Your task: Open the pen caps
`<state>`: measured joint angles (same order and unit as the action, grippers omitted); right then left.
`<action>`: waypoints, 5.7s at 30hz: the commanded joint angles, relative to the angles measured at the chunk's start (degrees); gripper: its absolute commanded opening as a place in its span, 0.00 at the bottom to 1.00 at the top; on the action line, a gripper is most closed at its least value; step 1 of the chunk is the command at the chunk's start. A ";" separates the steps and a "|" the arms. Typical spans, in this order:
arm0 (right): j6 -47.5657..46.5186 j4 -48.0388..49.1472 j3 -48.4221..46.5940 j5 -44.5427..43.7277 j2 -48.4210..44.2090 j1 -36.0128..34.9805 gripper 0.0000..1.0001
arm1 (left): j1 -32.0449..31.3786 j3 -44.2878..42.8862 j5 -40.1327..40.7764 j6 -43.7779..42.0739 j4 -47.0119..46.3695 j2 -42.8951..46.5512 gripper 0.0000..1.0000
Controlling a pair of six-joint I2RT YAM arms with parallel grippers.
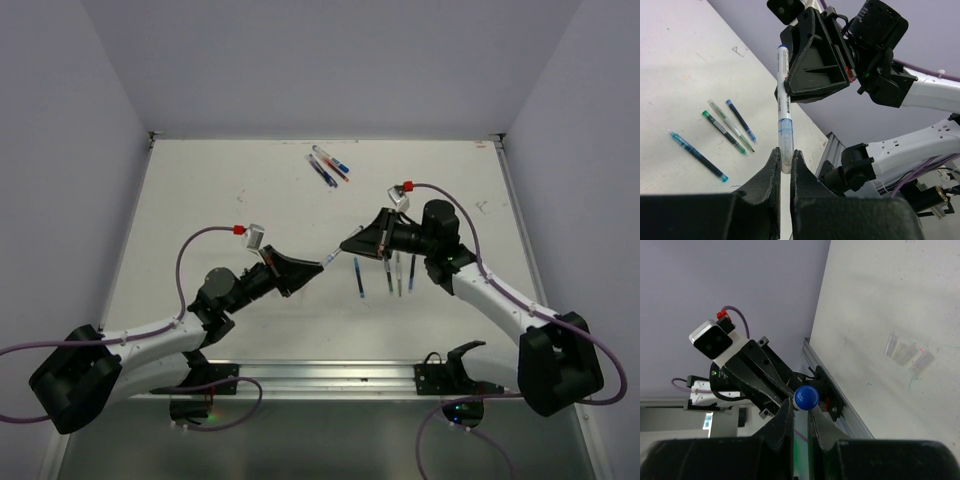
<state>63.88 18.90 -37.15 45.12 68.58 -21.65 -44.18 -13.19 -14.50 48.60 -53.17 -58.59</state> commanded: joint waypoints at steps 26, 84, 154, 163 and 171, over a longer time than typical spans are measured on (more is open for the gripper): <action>-25.56 -27.24 -12.78 -3.65 -2.75 1.97 0.00 | -1.34 -16.78 -7.19 -23.46 30.85 -0.82 0.75; -9.76 17.36 -11.56 -14.37 11.05 2.49 0.00 | -5.03 0.43 -23.37 -3.19 -6.04 -9.35 0.00; -16.77 10.11 -2.67 -15.77 4.29 -16.76 0.00 | -2.84 -10.71 -4.39 -4.48 14.94 -0.91 0.00; -17.56 2.03 -3.63 -17.44 2.00 -16.76 0.00 | -2.22 -7.29 -7.55 -7.38 16.25 0.92 0.53; -16.95 1.05 -4.60 -16.65 1.30 -16.85 0.00 | -1.43 -6.41 -8.52 -8.34 17.31 1.11 0.38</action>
<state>47.35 19.99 -39.31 29.34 71.53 -38.57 -46.09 -19.40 -20.95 41.89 -34.54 -57.54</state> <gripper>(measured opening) 0.165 0.390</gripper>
